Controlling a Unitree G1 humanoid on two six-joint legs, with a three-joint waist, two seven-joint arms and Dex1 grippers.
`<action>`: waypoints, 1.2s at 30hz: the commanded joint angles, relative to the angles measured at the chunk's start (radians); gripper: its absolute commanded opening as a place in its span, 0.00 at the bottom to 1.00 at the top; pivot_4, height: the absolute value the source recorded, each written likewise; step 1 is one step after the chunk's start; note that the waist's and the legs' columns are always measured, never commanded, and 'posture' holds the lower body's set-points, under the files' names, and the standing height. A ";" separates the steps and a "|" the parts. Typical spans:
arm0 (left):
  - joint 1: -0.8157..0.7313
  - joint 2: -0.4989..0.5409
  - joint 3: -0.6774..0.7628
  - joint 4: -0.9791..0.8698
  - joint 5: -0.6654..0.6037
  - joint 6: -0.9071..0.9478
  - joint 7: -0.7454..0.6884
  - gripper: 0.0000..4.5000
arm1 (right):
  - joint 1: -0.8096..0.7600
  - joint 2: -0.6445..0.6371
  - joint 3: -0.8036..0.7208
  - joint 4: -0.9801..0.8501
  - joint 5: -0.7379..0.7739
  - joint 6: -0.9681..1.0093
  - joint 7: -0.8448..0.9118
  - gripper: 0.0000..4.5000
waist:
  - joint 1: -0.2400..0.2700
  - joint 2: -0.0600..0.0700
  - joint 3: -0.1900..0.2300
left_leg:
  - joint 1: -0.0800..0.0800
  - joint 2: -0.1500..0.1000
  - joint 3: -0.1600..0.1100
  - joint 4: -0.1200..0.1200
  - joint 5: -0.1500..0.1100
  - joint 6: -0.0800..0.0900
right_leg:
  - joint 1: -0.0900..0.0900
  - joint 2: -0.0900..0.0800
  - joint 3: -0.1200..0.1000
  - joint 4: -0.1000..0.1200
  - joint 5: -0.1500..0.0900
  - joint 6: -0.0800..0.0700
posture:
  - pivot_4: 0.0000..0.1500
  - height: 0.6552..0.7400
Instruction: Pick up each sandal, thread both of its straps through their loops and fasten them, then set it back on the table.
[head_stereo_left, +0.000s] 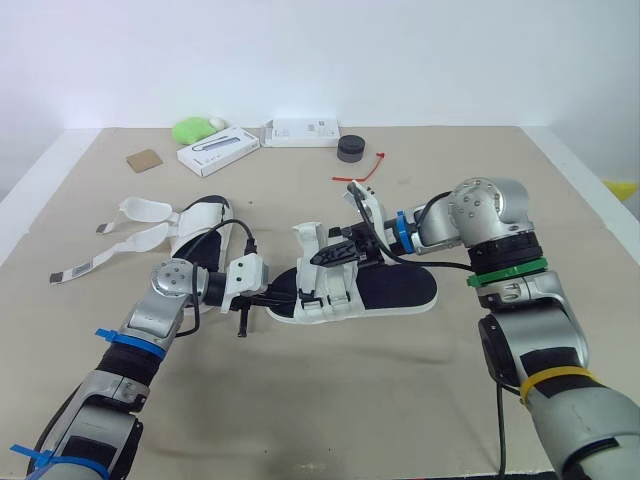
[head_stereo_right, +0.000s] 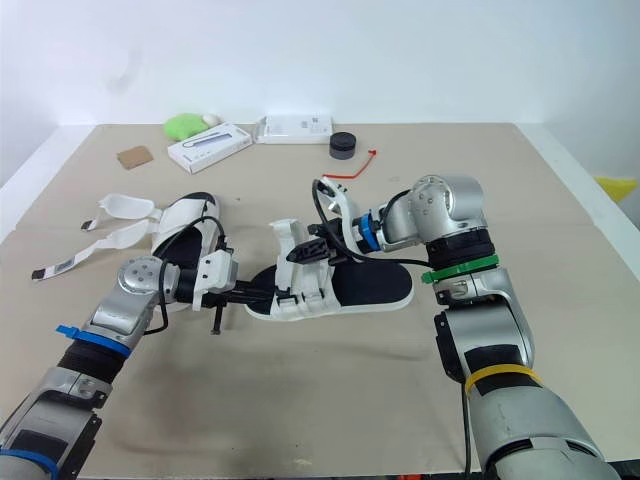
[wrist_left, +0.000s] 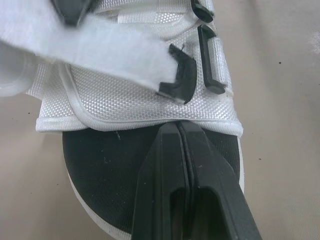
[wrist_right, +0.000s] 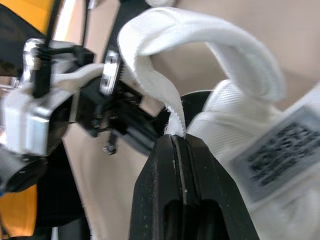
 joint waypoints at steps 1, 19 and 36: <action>0.019 0.011 -0.023 0.004 0.021 0.002 -0.013 0.00 | -0.026 -0.008 0.057 -0.003 -0.056 -0.052 0.075 0.01 | 0.000 0.000 0.000 | 0.000 0.000 0.000 0.000 0.000 0.000 | 0.000 0.000 0.000 0.000 0.000 0.000 | 1.00 1.00; 0.027 0.013 -0.025 -0.002 0.021 0.002 -0.013 0.00 | -0.029 -0.096 0.265 -0.072 -0.256 -0.252 0.395 0.01 | 0.000 0.000 0.000 | 0.000 -0.001 0.000 0.000 0.001 -0.001 | 0.000 0.000 0.000 0.000 0.000 0.000 | 1.00 1.00; 0.032 0.015 -0.028 -0.009 0.024 0.004 -0.014 0.00 | -0.057 -0.096 0.256 -0.100 -0.276 -0.222 0.534 0.01 | 0.001 0.000 0.000 | 0.000 -0.001 -0.001 0.000 0.001 -0.002 | 0.000 -0.001 0.000 0.000 0.000 0.000 | 1.00 1.00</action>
